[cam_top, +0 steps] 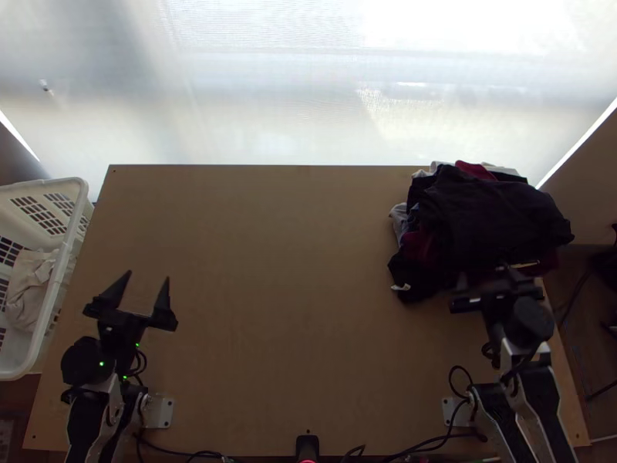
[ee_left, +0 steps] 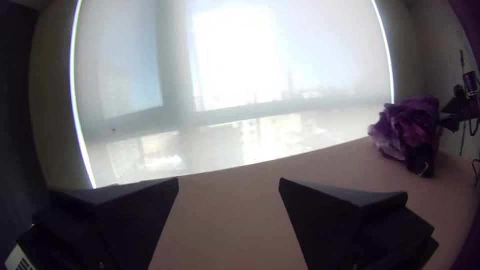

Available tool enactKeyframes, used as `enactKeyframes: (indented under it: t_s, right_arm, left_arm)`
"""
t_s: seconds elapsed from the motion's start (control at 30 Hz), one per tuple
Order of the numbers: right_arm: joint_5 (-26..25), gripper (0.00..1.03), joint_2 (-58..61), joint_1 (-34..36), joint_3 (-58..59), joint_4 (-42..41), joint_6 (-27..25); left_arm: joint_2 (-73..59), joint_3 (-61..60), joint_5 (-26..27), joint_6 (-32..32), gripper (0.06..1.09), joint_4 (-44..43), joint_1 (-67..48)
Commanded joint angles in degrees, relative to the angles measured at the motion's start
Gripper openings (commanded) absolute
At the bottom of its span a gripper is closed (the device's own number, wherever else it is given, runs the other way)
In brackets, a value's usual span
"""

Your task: Fold the t-shirt

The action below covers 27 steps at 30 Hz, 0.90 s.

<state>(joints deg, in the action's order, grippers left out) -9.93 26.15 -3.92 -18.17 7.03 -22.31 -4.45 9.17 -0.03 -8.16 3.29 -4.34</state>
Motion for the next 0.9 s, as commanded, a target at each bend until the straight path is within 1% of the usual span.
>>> enactKeyframes:
  t_s: [0.0, 0.1, 0.17, 0.2, 0.23, 0.3, 0.37, 0.43, 0.53, 0.63, 0.7, 0.73, 0.8, 0.83, 0.87]
  right_arm:
    - [-0.8, 0.98, 25.2, 4.5, -30.0, 13.7, 6.7]
    - [-0.9, 0.98, 33.2, 3.1, -44.6, 25.1, 11.2]
    - [-1.9, 0.98, 38.9, 1.4, -53.5, 32.3, 14.3]
    - [-2.1, 0.98, 40.7, 0.2, -57.5, 35.7, 15.4]
    - [-2.4, 0.98, 42.1, -1.0, -61.0, 38.1, 15.8]
    - [-3.3, 0.98, 44.2, -2.8, -67.7, 42.0, 16.2]
    - [-3.3, 0.98, 46.7, -4.5, -73.9, 48.1, 18.1]
    - [-3.5, 0.98, 48.3, -5.6, -78.1, 51.6, 18.5]
    - [-3.8, 0.98, 51.1, -7.5, -85.2, 57.8, 21.4]
    - [-3.9, 0.98, 53.9, -8.8, -92.4, 62.7, 23.4]
    - [-5.1, 0.98, 55.6, -10.4, -96.5, 65.0, 24.5]
    - [-5.3, 0.98, 55.9, -10.6, -97.6, 65.4, 24.5]
    - [-5.4, 0.98, 56.2, -11.5, -98.1, 65.8, 24.2]
    - [-5.4, 0.98, 56.2, -12.0, -98.1, 66.1, 23.9]
    - [-5.4, 0.98, 56.2, -12.3, -97.9, 66.3, 23.7]
  left_arm:
    - [-18.1, 16.5, -0.9, 1.7, 1.04, 0.8, 31.6]
    - [-26.1, 27.3, -3.0, 2.2, 1.04, 5.1, 47.3]
    - [-30.5, 32.1, -4.5, -0.4, 1.03, 4.7, 55.1]
    - [-31.1, 34.4, -5.2, -1.4, 1.00, 4.4, 58.0]
    - [-31.9, 37.2, -5.2, -2.4, 0.96, 6.0, 60.4]
    - [-34.3, 41.2, -5.2, -7.8, 0.96, 8.3, 63.3]
    - [-38.7, 42.1, -5.2, -12.2, 0.96, 4.6, 66.7]
    - [-47.1, 43.6, -5.2, -13.2, 0.96, 0.5, 71.4]
    - [-64.5, 52.1, -5.2, -11.5, 0.96, 1.3, 75.1]
    - [-80.6, 65.1, -5.2, -8.9, 0.97, 11.0, 76.7]
    - [-88.8, 71.4, -5.2, -9.9, 1.00, 14.6, 76.4]
    - [-92.6, 74.7, -5.1, -11.3, 1.00, 16.9, 75.8]
    - [-100.2, 82.5, -4.5, -12.4, 1.00, 24.3, 74.1]
    - [-104.1, 86.7, -3.8, -12.5, 1.00, 27.7, 73.5]
    - [-108.3, 91.6, -1.4, -12.8, 1.00, 32.1, 72.8]
